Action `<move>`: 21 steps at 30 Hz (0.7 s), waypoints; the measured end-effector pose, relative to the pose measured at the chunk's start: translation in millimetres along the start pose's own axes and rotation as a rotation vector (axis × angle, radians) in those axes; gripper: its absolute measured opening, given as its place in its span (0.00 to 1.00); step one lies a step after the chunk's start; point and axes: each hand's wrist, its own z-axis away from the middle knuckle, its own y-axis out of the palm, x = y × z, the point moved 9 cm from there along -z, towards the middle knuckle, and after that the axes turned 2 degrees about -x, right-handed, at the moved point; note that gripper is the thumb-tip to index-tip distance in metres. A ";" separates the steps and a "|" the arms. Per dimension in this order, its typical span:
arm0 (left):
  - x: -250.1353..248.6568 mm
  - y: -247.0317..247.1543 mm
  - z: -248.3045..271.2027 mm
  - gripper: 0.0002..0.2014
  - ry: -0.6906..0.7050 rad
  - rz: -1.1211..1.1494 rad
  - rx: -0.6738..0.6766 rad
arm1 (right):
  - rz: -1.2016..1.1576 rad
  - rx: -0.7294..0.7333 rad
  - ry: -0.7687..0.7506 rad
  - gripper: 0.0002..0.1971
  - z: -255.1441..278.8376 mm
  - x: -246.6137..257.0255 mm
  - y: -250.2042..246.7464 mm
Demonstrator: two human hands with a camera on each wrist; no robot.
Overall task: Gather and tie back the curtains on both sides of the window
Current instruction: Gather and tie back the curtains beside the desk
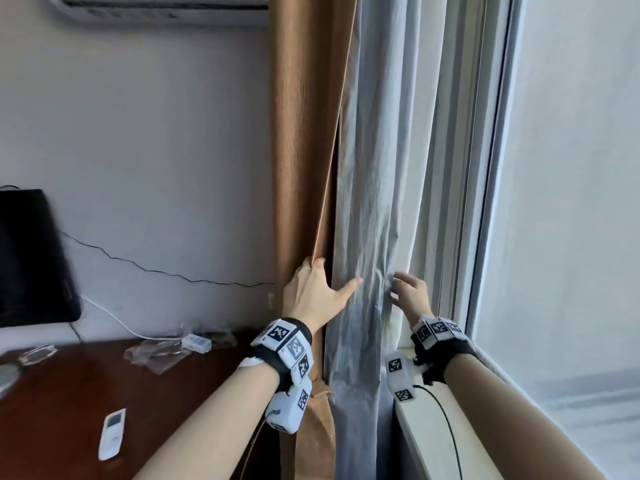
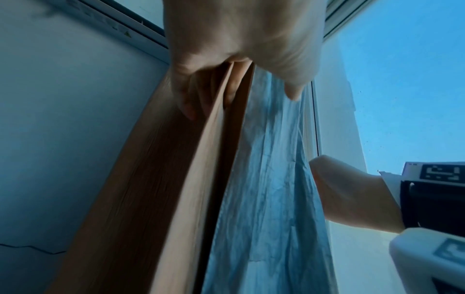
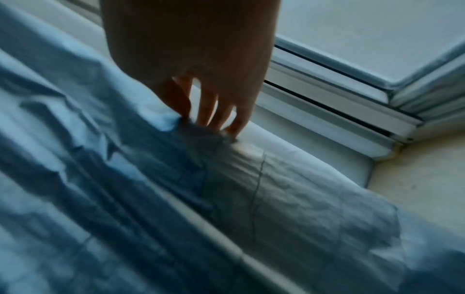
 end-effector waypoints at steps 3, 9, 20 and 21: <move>-4.2 5.1 -4.1 0.41 0.008 -0.130 0.004 | 0.083 -0.119 -0.049 0.12 -4.8 0.4 -14.6; -2.5 9.6 -1.5 0.17 -0.013 -0.061 -0.042 | 0.372 -0.053 0.088 0.29 -26.9 -19.4 -21.0; 43.4 -17.3 -1.6 0.10 -0.074 -0.046 -0.154 | 0.256 -0.477 -0.015 0.14 22.4 -12.0 -79.7; 46.9 -18.2 -2.5 0.10 -0.083 -0.037 -0.159 | 0.237 -0.488 -0.034 0.14 32.4 -10.7 -84.6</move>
